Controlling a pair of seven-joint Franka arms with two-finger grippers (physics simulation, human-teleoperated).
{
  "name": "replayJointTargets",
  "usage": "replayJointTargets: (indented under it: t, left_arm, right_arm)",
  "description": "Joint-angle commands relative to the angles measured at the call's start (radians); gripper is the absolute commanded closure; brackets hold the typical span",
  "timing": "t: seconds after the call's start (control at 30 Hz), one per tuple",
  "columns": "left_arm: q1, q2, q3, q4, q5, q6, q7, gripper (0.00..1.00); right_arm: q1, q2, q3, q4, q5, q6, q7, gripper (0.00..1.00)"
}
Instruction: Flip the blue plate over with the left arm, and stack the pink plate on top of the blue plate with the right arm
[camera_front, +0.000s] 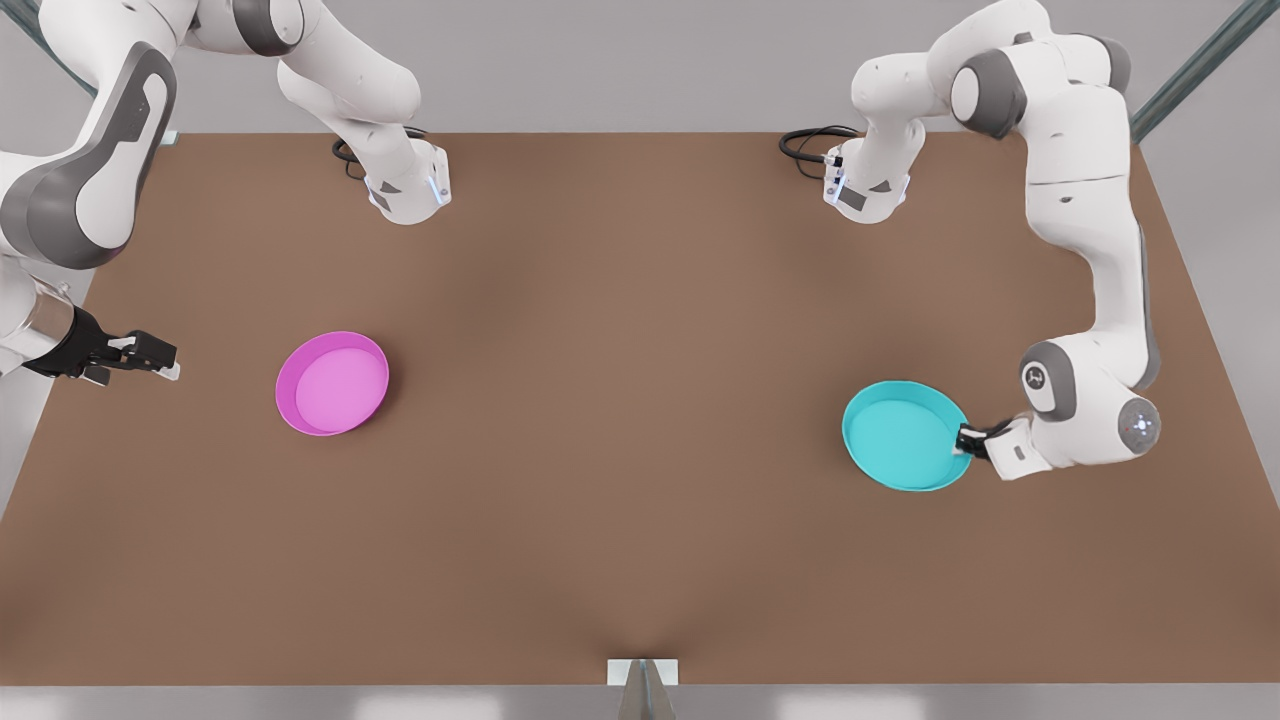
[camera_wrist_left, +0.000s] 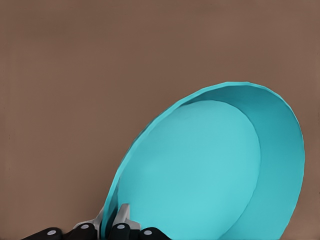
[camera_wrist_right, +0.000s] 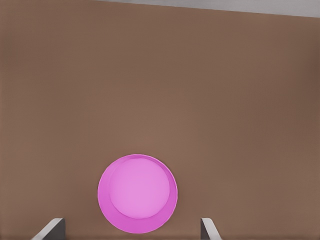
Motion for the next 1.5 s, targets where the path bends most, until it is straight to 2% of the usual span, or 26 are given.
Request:
replayJointTargets:
  t: [0.0,0.13,0.2,0.33,0.47,0.6,0.67,1.0,1.07,1.47]
  left_arm:
    - [-0.064,-0.027,0.0,0.096,0.134,-0.128,-0.47,0.79]
    - [-0.196,-0.012,-0.005,0.347,0.298,-0.365,-0.703,0.79]
    - [-0.337,-0.004,-0.005,0.37,0.476,-0.373,-0.97,0.79]
    - [-0.503,0.097,-0.003,0.494,0.796,-0.43,-1.122,0.79]
    - [-0.641,0.149,-0.005,0.479,1.131,-0.485,-1.37,0.79]
    - [-0.823,0.235,0.0,0.466,1.293,-0.525,-1.705,0.79]
    - [-0.911,0.27,0.047,0.477,1.315,-0.519,-1.815,0.79]
    - [-1.015,0.401,0.052,0.413,1.565,-0.493,-2.558,0.79]
    - [-1.035,0.396,0.055,0.27,1.688,-0.436,-2.717,0.79]
    - [-1.075,0.478,0.055,0.265,1.686,-0.431,-2.757,0.79]
  right_arm:
    - [0.0,-0.001,0.0,0.0,0.0,-0.001,-0.004,0.0]
    - [0.0,-0.001,0.0,0.0,0.001,-0.001,-0.002,0.0]
    - [0.0,-0.001,0.0,0.0,0.001,-0.001,-0.002,0.0]
    - [0.0,-0.001,0.0,0.0,0.0,-0.001,-0.002,0.0]
    - [0.0,0.0,0.0,0.0,0.001,-0.001,-0.002,0.0]
    - [-0.001,0.0,0.0,0.0,0.001,-0.001,-0.002,0.0]
    - [0.0,0.0,0.0,0.0,0.001,-0.001,-0.002,0.0]
    - [0.0,0.003,0.0,0.0,0.001,-0.001,-0.002,0.0]
    - [-0.001,0.003,0.0,0.0,0.003,-0.001,-0.002,0.0]
    - [-0.001,0.005,0.0,0.0,0.009,-0.001,-0.002,0.0]
